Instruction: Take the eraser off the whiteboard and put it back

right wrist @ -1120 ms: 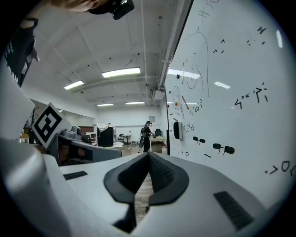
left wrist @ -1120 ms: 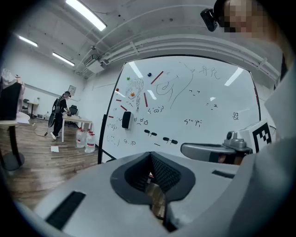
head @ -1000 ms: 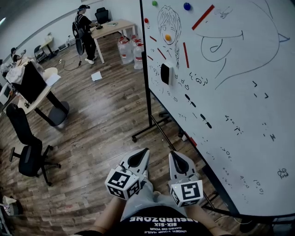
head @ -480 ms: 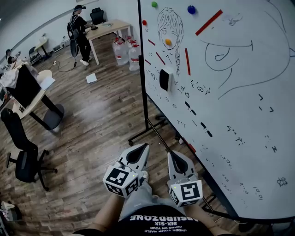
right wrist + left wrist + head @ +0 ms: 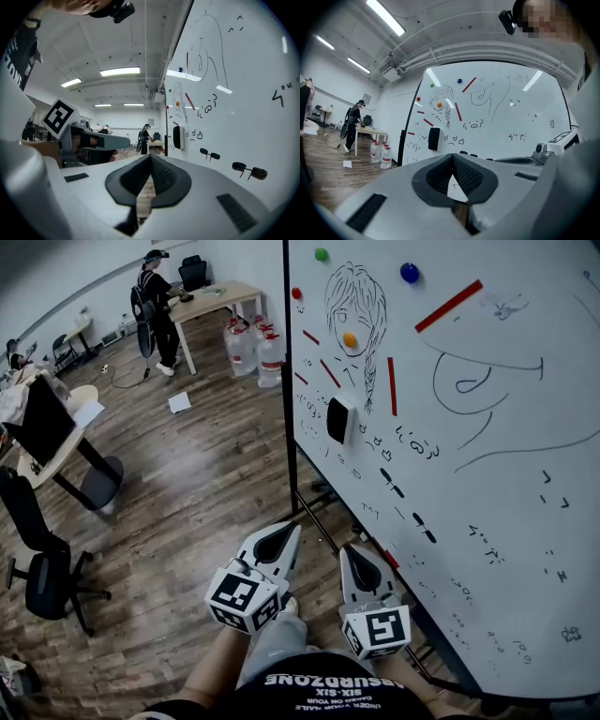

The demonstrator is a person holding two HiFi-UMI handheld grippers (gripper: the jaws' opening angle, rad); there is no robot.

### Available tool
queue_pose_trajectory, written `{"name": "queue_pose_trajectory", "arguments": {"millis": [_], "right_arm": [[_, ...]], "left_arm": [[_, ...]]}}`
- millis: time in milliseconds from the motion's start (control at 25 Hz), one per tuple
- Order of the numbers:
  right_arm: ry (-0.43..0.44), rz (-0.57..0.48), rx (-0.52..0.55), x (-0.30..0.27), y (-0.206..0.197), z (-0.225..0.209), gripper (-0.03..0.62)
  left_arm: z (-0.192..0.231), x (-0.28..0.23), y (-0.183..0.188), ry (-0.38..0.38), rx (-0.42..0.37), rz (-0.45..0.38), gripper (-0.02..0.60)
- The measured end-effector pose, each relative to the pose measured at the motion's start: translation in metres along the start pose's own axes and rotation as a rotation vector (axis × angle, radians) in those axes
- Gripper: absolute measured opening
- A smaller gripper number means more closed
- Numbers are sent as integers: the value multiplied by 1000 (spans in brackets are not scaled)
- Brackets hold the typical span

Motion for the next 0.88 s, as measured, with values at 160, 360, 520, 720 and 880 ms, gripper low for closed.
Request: {"name": "queue_pose_trajectory", "arguments": {"millis": [160,360,520,720,880], "right_arm": [[-18,-1,5,-14,3,-9,-2],[-44,-3,-10,-29,4,-16,-2],[-62,2,0,-39,5,-22,-2],[-86,7,-14,-52,5,-28,-2],[-87,8,0,-63,3,-31,-2]], "left_arm": [[10,-18,8,-15,-8,-6,8],[26,-37,8,-40,-3,5,8],[36,-52,14,-58,-9,-1,8],[47,-69,22,-94,-10,-20,29],[54,-81,28,-105,-2,-28,144]]}}
Point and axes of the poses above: the fingertips, and each gripper's own axes: x backward along the fingers, z to its left, y out of its top, the point moved 5 cm from there along x, backward along the fingers, and after that the axes turned 2 degrees about y, right-handed, at the moved point
